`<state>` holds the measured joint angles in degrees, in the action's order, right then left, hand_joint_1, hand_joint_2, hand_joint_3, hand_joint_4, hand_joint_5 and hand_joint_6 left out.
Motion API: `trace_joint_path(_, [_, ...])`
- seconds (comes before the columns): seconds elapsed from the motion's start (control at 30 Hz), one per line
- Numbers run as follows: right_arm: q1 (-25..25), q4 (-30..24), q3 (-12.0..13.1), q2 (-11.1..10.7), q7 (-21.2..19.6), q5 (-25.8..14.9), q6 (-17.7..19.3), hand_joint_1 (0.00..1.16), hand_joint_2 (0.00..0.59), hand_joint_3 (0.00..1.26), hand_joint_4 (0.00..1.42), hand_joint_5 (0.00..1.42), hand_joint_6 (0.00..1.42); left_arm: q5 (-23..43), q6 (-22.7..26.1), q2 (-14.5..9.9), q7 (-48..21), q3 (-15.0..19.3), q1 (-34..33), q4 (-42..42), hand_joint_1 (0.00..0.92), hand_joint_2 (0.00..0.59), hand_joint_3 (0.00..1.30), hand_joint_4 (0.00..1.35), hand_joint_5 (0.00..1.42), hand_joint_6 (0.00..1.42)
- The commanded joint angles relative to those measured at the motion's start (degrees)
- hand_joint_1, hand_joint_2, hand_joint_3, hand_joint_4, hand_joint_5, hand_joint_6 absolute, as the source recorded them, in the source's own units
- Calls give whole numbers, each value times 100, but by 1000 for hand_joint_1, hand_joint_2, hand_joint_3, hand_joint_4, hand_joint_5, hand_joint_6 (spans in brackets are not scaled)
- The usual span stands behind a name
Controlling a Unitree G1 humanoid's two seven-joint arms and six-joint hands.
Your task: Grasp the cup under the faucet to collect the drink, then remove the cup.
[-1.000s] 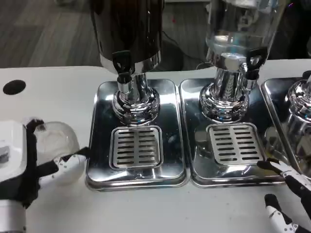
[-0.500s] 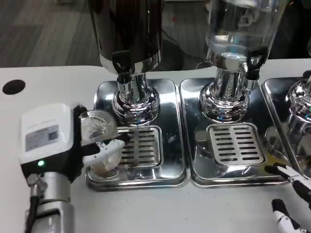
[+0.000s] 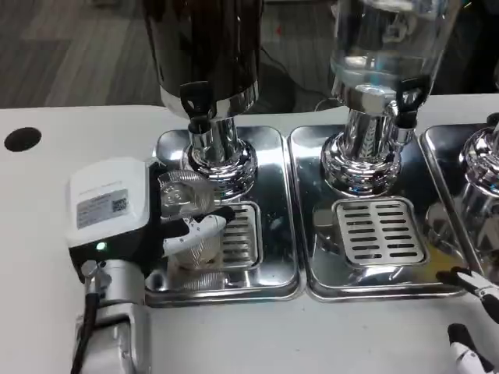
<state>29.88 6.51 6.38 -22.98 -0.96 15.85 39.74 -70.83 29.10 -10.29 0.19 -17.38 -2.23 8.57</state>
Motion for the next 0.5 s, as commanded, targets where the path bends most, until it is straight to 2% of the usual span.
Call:
trace_joint_path(0.03, [-25, 45, 54, -52, 63, -110, 141, 563, 475, 222, 109, 83, 25, -61, 62, 57, 228, -71, -264, -150, 308, 116, 538, 644, 851, 914])
trace_joint_path(0.5, [-68, 90, 93, -86, 177, -181, 156, 561, 475, 222, 109, 83, 25, 224, 80, 271, 661, -176, -622, -751, 308, 117, 521, 635, 836, 916])
